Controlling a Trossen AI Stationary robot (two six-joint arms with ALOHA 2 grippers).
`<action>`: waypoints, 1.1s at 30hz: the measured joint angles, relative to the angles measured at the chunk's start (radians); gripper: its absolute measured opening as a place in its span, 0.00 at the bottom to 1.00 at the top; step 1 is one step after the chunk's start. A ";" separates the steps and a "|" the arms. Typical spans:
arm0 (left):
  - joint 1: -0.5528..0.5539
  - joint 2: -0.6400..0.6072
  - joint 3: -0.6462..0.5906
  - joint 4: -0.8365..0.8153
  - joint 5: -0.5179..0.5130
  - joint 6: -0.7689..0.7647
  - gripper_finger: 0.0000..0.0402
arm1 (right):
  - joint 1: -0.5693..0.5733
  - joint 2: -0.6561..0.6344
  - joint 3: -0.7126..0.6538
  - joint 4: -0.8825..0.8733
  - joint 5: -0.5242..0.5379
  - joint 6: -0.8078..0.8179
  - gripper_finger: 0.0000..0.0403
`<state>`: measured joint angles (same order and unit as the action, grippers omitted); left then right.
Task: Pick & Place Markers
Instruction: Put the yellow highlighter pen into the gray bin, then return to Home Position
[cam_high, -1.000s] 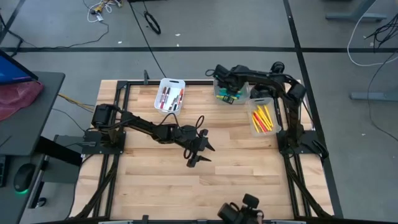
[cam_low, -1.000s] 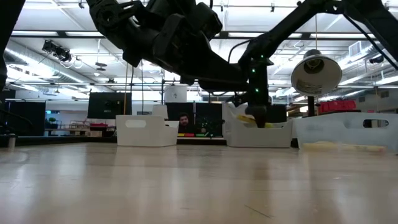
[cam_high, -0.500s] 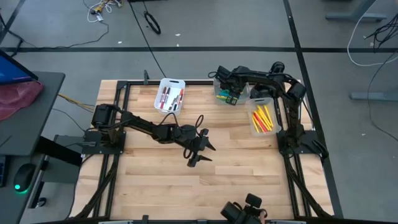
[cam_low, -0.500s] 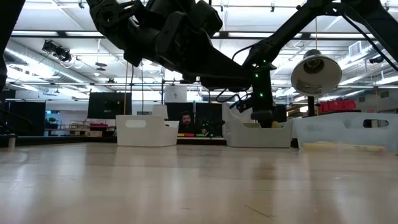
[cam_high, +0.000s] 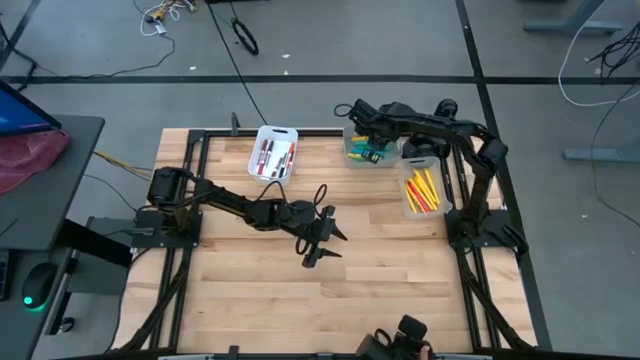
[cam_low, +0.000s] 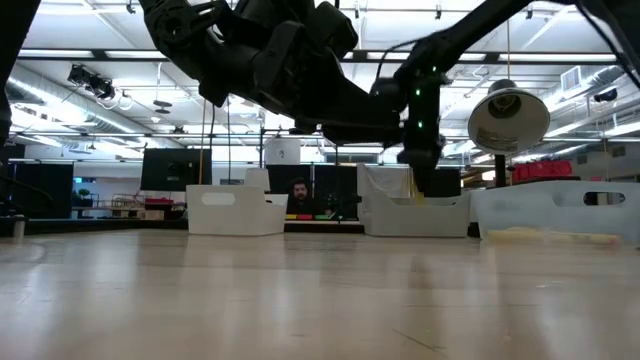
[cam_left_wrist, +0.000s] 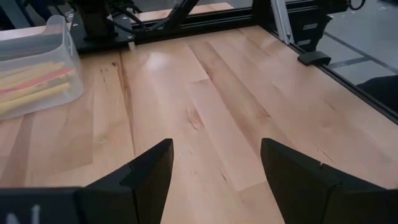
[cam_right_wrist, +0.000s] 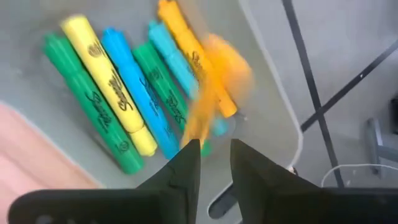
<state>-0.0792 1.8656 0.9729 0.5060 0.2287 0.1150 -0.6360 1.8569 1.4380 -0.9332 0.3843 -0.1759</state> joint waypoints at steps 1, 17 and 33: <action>0.000 0.000 0.000 0.000 0.000 0.000 0.62 | 0.005 -0.016 0.000 -0.001 0.000 0.010 0.23; 0.000 0.000 0.000 0.004 0.000 -0.026 0.62 | 0.337 -0.269 0.000 0.019 0.018 0.172 0.13; -0.006 0.000 0.000 0.016 0.000 -0.046 0.62 | 0.914 -0.848 -0.660 0.570 -0.058 0.456 0.01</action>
<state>-0.0849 1.8656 0.9726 0.5224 0.2283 0.0695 0.2783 1.0088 0.7780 -0.3635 0.3265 0.2800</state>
